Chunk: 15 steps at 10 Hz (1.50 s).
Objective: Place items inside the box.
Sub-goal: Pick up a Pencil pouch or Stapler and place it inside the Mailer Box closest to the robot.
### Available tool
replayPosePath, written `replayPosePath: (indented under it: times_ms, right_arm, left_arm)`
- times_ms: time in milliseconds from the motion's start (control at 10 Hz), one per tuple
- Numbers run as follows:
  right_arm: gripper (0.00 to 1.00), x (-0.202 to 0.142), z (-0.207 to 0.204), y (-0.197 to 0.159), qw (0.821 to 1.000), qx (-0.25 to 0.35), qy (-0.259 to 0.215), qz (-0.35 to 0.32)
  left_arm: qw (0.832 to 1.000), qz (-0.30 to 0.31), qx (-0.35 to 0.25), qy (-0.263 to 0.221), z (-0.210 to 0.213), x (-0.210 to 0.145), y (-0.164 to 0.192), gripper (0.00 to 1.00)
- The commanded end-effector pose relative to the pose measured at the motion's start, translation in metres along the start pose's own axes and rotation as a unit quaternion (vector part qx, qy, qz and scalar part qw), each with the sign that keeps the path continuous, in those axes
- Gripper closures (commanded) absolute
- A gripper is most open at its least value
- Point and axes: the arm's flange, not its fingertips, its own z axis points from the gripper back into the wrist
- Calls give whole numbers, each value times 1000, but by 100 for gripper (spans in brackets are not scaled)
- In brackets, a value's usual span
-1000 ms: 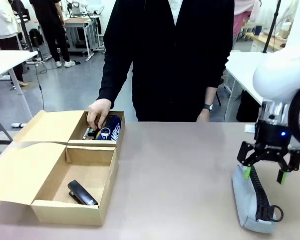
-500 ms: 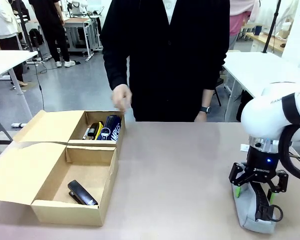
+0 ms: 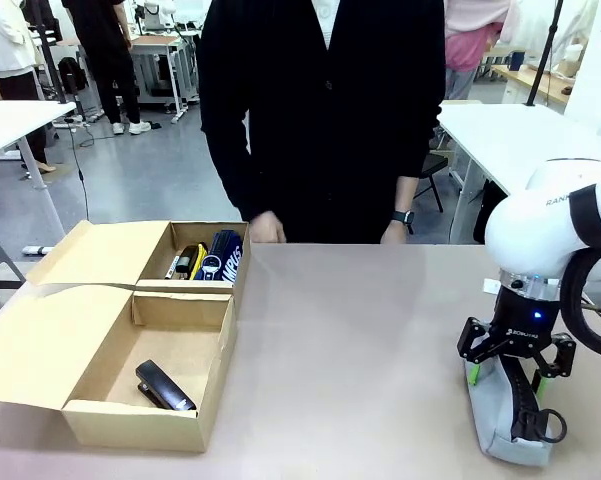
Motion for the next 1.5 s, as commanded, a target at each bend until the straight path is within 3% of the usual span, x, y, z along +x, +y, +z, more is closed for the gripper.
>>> replayPosePath:
  times_ms: [0, 100, 300, 400, 600, 900, 1300, 1400]
  right_arm:
    - [60, -11, -6, 0, 1000, -7, -14, -8]
    - [100, -11, -6, 0, 1000, -9, -12, -9]
    - [100, -11, -6, 0, 1000, -14, -11, -9]
    - [86, -11, -6, 0, 1000, -14, -11, -8]
    - [100, -10, -4, 0, 1000, -18, -9, -8]
    - [100, -10, 10, 1, 1000, -24, -10, -4]
    - [100, -46, 103, 16, 999, 43, 5, 26]
    - [100, -65, 134, 25, 998, 63, 2, -5]
  left_arm:
    - [1000, -9, -10, -7, 0, 0, -1, 0]
    - [1000, -9, -10, -7, 0, 0, -1, 0]
    - [1000, -9, -10, -7, 0, 0, -1, 0]
    - [1000, -9, -10, -7, 0, 0, -1, 0]
    - [1000, -9, -10, -7, 0, 0, -1, 0]
    - [1000, -9, -10, -7, 0, 0, -1, 0]
    - [1000, -9, -10, -7, 0, 0, -1, 0]
    - [1000, -9, -10, -7, 0, 0, -1, 0]
